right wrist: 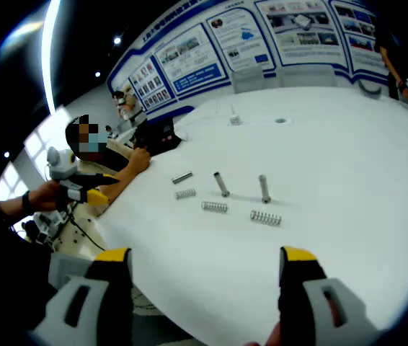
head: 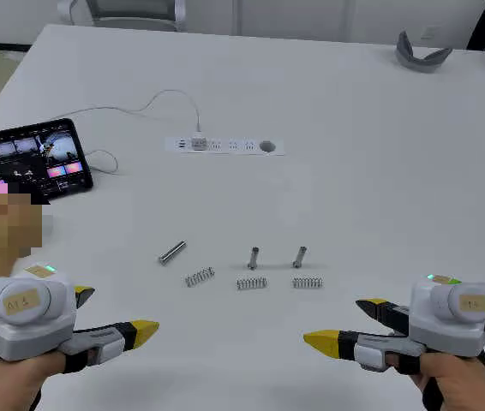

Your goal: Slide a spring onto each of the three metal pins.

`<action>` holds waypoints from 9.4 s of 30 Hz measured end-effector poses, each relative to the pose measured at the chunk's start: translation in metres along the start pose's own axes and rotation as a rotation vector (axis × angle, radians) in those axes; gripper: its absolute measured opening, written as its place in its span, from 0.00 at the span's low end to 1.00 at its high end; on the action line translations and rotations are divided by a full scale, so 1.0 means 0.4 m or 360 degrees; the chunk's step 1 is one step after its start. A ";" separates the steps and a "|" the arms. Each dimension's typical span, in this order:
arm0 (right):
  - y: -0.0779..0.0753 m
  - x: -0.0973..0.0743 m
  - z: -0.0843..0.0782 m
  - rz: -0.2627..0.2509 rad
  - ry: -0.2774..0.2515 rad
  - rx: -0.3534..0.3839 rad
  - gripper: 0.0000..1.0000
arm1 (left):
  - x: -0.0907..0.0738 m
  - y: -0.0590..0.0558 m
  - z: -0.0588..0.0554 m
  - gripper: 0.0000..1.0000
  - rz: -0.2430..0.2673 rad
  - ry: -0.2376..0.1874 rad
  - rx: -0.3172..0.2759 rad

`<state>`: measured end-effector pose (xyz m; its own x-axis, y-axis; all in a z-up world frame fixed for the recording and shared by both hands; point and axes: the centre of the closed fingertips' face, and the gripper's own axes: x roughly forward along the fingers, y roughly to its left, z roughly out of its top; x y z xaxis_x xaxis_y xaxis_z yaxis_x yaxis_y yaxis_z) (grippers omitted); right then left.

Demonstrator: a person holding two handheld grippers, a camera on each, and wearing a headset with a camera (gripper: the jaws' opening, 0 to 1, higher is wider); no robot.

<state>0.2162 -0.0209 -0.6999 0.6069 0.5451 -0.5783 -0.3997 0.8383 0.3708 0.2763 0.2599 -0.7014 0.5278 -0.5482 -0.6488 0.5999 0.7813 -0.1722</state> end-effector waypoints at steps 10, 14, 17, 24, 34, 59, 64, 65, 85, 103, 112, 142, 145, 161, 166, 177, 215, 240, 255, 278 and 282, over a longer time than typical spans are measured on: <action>-0.002 -0.003 -0.004 -0.0005 0.0002 0.0008 0.86 | 0.013 -0.002 0.009 0.75 -0.0016 0.0015 0.0032; -0.004 -0.002 -0.003 -0.0006 0.0001 0.0011 0.86 | 0.018 -0.001 0.013 0.75 -0.0019 0.0016 0.0036; -0.004 -0.001 -0.006 -0.0004 0.0005 0.0012 0.86 | 0.024 0.000 0.015 0.75 -0.0023 0.0020 0.0040; -0.007 -0.005 -0.012 -0.0009 0.0008 0.0024 0.86 | 0.041 -0.004 0.028 0.74 -0.0039 0.0032 0.0069; -0.007 -0.010 -0.015 -0.0018 0.0004 0.0033 0.86 | 0.066 -0.005 0.046 0.74 -0.0063 0.0047 0.0114; -0.009 -0.013 -0.016 -0.0018 -0.0008 0.0067 0.85 | 0.139 -0.007 0.098 0.69 -0.0120 0.0070 0.0212; -0.010 -0.013 -0.016 -0.0018 -0.0013 0.0077 0.85 | 0.158 -0.015 0.103 0.69 -0.0141 0.0080 0.0235; -0.011 -0.013 -0.016 -0.0018 -0.0013 0.0078 0.85 | 0.161 -0.015 0.104 0.69 -0.0143 0.0083 0.0242; -0.009 -0.007 -0.022 -0.0010 -0.0005 0.0089 0.85 | 0.228 -0.031 0.155 0.65 -0.0167 0.0138 0.0380; 0.000 0.001 -0.030 0.0013 0.0030 0.0093 0.84 | 0.299 0.037 0.200 0.57 -0.0132 0.0171 0.0390; -0.003 0.005 -0.035 0.0017 0.0042 0.0104 0.84 | 0.343 0.061 0.194 0.48 -0.0121 0.0203 0.0382; -0.004 0.012 -0.055 0.0031 0.0095 0.0129 0.83 | 0.454 0.093 0.111 0.12 -0.0104 0.0329 0.0375; -0.004 0.012 -0.057 0.0031 0.0103 0.0128 0.83 | 0.451 0.092 0.116 0.10 -0.0099 0.0313 0.0388; -0.002 0.015 -0.062 0.0038 0.0118 0.0131 0.83 | 0.452 0.075 0.115 0.10 -0.0151 0.0310 0.0517; -0.010 0.007 -0.064 0.0023 0.0110 0.0146 0.83 | 0.455 0.076 0.116 0.11 -0.0118 0.0309 0.0607; -0.006 0.009 -0.062 0.0022 0.0105 0.0142 0.83 | 0.465 0.082 0.113 0.08 -0.0098 0.0349 0.0616; -0.007 -0.001 -0.055 0.0019 0.0067 0.0130 0.84 | 0.335 0.088 0.137 0.07 -0.0029 0.0184 0.0376; -0.002 -0.003 -0.050 0.0024 0.0062 0.0116 0.84 | 0.282 0.092 0.125 0.07 0.0013 0.0152 0.0360; 0.002 -0.002 -0.052 0.0030 0.0065 0.0113 0.84 | 0.288 0.095 0.120 0.08 0.0002 0.0137 0.0312; 0.012 0.001 -0.057 0.0042 0.0093 0.0085 0.83 | 0.316 0.099 0.109 0.08 -0.0007 0.0117 0.0312; 0.007 -0.004 -0.060 0.0034 0.0093 0.0089 0.83 | 0.320 0.091 0.115 0.08 -0.0012 0.0110 0.0329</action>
<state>0.1976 -0.0193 -0.7155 0.5569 0.5628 -0.6109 -0.3722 0.8266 0.4222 0.3934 0.2047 -0.7566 0.4843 -0.5267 -0.6986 0.7181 0.6955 -0.0265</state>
